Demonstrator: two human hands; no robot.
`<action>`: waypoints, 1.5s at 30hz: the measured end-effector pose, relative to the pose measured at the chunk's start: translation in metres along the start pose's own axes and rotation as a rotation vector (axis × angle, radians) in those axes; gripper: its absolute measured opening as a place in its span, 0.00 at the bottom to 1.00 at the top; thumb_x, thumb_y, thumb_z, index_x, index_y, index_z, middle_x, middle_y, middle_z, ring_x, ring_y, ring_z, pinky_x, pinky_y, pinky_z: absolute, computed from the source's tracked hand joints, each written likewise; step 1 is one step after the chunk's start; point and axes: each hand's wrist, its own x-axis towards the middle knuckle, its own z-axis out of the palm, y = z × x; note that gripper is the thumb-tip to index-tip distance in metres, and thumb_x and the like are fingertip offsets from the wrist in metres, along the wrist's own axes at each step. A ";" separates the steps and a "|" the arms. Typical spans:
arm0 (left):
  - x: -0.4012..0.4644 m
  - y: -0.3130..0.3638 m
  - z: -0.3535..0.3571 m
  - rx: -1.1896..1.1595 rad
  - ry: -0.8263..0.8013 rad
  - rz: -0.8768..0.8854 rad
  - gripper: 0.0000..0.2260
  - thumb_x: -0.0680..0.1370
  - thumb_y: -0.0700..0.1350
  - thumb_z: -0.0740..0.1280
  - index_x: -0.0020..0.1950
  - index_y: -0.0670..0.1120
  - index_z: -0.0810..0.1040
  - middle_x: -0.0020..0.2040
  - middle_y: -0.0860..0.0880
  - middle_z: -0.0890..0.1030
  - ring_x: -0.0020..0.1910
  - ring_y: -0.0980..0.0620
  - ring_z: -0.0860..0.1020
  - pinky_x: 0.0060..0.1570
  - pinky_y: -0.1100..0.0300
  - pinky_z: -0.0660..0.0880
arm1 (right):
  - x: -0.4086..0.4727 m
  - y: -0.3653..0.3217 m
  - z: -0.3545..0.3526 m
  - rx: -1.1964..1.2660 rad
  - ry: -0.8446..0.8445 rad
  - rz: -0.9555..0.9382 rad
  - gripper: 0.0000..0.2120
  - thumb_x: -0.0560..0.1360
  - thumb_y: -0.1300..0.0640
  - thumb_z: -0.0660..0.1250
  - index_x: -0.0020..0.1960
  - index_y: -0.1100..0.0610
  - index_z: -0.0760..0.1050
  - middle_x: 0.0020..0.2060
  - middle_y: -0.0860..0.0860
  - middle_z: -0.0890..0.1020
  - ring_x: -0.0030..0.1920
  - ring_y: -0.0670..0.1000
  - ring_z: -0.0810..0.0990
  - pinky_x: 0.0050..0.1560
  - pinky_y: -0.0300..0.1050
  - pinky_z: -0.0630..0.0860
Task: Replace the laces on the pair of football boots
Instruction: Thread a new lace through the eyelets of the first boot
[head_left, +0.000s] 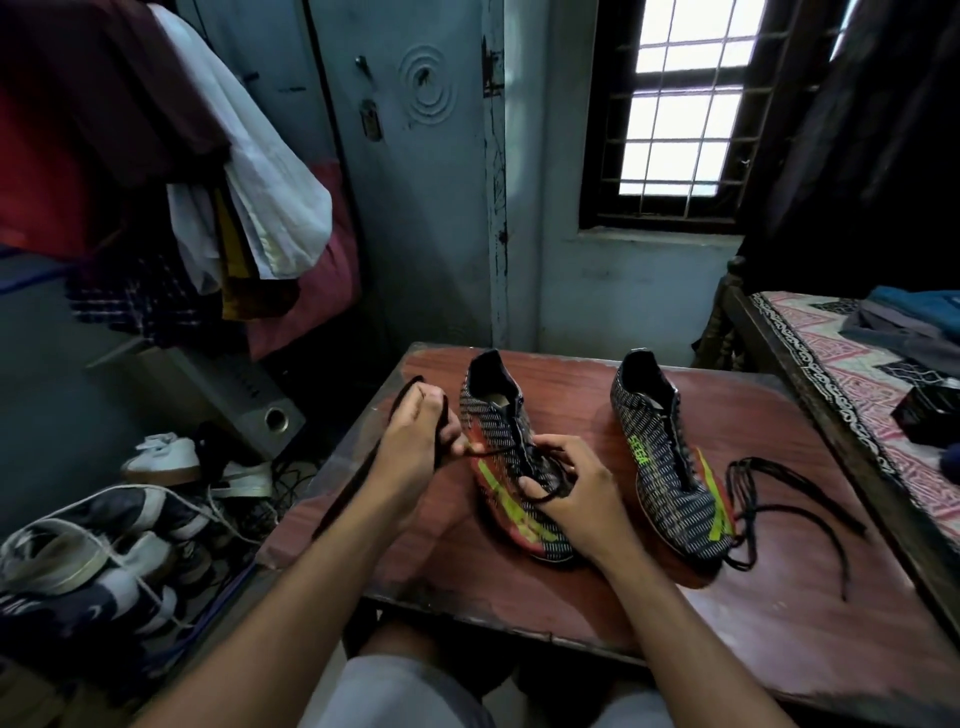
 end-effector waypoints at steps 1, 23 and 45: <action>0.000 -0.002 0.003 0.073 0.004 0.030 0.10 0.88 0.44 0.56 0.47 0.45 0.66 0.30 0.52 0.68 0.28 0.53 0.69 0.39 0.50 0.76 | 0.000 -0.001 0.000 0.003 0.003 -0.001 0.23 0.70 0.58 0.80 0.62 0.48 0.78 0.58 0.42 0.81 0.59 0.38 0.79 0.62 0.33 0.74; 0.061 0.010 -0.008 0.980 0.003 0.305 0.05 0.81 0.44 0.69 0.45 0.49 0.77 0.41 0.55 0.81 0.38 0.64 0.76 0.39 0.65 0.70 | -0.001 0.000 0.000 0.036 0.031 -0.052 0.22 0.72 0.56 0.79 0.64 0.48 0.77 0.57 0.41 0.81 0.58 0.38 0.79 0.59 0.29 0.72; 0.069 -0.045 0.003 0.864 0.027 0.445 0.13 0.78 0.42 0.67 0.60 0.57 0.79 0.57 0.55 0.75 0.46 0.60 0.76 0.51 0.60 0.74 | 0.000 0.003 0.000 0.006 0.042 -0.113 0.15 0.78 0.62 0.71 0.62 0.50 0.78 0.56 0.41 0.81 0.60 0.40 0.79 0.62 0.36 0.73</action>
